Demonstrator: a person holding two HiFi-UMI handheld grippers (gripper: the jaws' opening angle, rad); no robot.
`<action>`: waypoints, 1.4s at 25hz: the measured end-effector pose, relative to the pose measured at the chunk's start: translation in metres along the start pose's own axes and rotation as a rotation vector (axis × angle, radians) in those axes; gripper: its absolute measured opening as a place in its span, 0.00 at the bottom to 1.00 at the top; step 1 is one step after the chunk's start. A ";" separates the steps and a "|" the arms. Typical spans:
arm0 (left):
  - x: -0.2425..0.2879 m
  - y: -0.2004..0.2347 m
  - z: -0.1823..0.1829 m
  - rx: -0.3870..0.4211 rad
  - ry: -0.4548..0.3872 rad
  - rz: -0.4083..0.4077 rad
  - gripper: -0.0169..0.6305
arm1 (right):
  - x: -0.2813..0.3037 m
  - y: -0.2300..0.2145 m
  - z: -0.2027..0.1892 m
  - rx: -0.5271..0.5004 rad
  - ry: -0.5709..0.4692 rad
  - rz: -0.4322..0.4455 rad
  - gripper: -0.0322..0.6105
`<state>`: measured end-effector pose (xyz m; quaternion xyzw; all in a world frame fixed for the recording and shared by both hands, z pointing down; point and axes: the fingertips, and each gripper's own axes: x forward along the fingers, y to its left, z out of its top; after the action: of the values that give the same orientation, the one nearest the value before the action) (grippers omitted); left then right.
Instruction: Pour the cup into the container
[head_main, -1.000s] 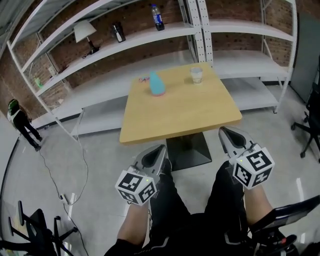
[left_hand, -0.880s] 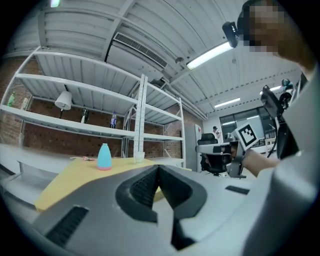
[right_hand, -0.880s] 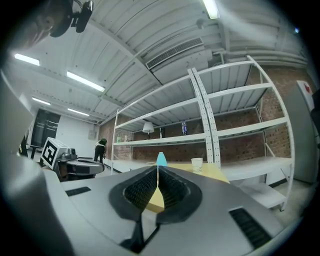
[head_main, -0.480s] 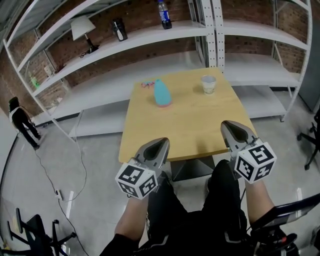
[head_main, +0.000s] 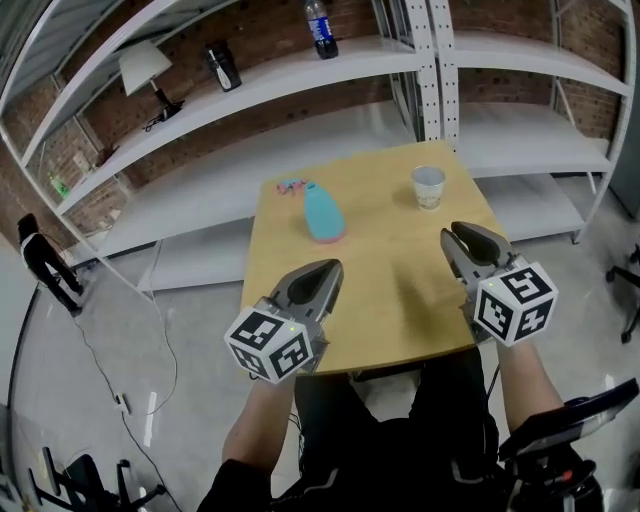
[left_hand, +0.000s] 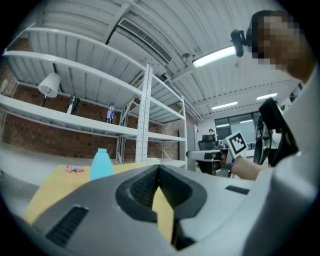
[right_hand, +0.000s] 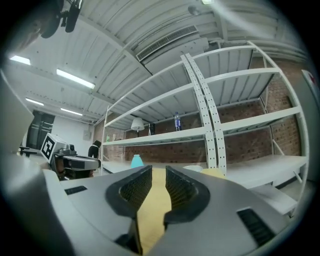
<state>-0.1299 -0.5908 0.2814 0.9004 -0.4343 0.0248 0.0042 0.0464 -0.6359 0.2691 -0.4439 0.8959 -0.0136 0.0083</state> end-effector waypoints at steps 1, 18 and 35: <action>0.007 0.006 0.001 -0.009 0.001 -0.010 0.03 | 0.008 -0.006 0.001 0.004 0.000 -0.005 0.16; 0.072 0.058 -0.048 0.043 0.126 -0.173 0.03 | 0.120 -0.103 -0.051 0.037 0.231 -0.060 0.56; 0.064 0.073 -0.057 -0.007 0.143 -0.202 0.03 | 0.161 -0.121 -0.078 0.035 0.336 -0.049 0.57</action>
<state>-0.1497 -0.6852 0.3407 0.9356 -0.3398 0.0871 0.0407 0.0429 -0.8363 0.3507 -0.4570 0.8732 -0.1036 -0.1342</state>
